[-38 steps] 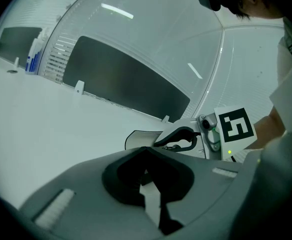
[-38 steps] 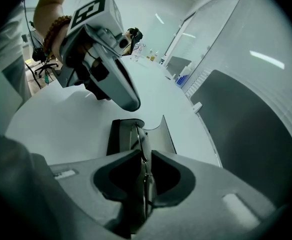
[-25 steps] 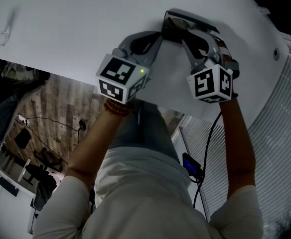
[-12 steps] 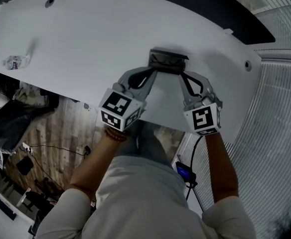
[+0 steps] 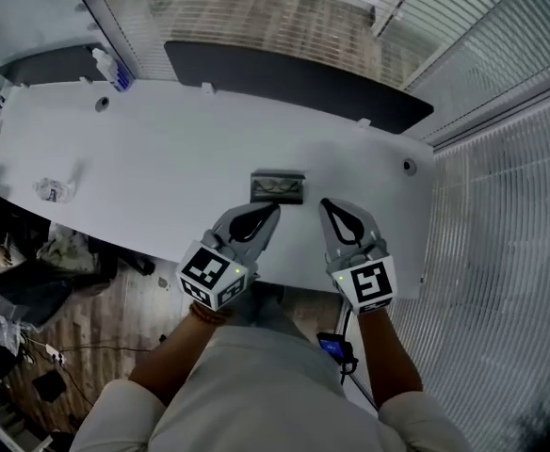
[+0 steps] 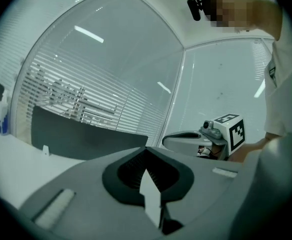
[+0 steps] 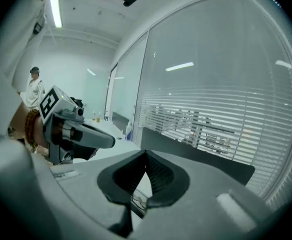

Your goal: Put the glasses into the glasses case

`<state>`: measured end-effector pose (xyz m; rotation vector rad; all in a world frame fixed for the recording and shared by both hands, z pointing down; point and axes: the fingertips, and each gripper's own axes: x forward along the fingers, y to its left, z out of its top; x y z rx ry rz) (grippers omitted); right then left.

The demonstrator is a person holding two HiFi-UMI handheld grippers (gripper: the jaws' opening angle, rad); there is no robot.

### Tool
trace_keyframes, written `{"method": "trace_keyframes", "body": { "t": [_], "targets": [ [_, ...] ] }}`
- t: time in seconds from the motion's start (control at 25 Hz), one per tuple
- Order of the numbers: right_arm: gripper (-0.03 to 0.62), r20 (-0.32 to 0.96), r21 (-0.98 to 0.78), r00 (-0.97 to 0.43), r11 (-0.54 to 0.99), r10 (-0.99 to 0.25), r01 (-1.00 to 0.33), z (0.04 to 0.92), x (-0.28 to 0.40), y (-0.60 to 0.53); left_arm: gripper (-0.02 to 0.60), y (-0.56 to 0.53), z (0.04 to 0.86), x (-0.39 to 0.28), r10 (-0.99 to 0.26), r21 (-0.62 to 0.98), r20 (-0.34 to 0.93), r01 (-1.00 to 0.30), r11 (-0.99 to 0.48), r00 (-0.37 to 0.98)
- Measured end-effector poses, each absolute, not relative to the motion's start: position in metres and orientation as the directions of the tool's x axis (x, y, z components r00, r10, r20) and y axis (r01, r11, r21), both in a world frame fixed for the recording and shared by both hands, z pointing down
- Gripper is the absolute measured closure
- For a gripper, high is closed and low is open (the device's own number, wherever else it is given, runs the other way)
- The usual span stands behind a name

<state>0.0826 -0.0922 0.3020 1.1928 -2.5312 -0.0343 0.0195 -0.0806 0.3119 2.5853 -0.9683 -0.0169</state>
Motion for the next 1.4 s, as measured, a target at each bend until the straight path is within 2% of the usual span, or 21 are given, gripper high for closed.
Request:
{"method": "trace_keyframes", "body": {
  "t": [0.36,0.72,1.4],
  "targets": [
    [0.591,0.113,0.082,-0.579,0.588,-0.808,-0.805,0.214,0.084,-0.048,0.581,-0.044,0.233,0.035,-0.576,0.245,0.047,-0.568,-0.785,0.816],
    [0.591,0.011,0.018,-0.589,0.589,-0.808,-0.808,0.182,0.079,0.002,0.581,-0.003,0.209,0.049,-0.531,0.247,0.002,-0.515,-0.821,0.847],
    [0.592,-0.034,-0.026,-0.575,0.576,-0.818,-0.817,0.177,0.09,0.019,0.581,0.012,0.205,0.064,-0.519,0.238,-0.013,-0.502,-0.832,0.855]
  ]
}}
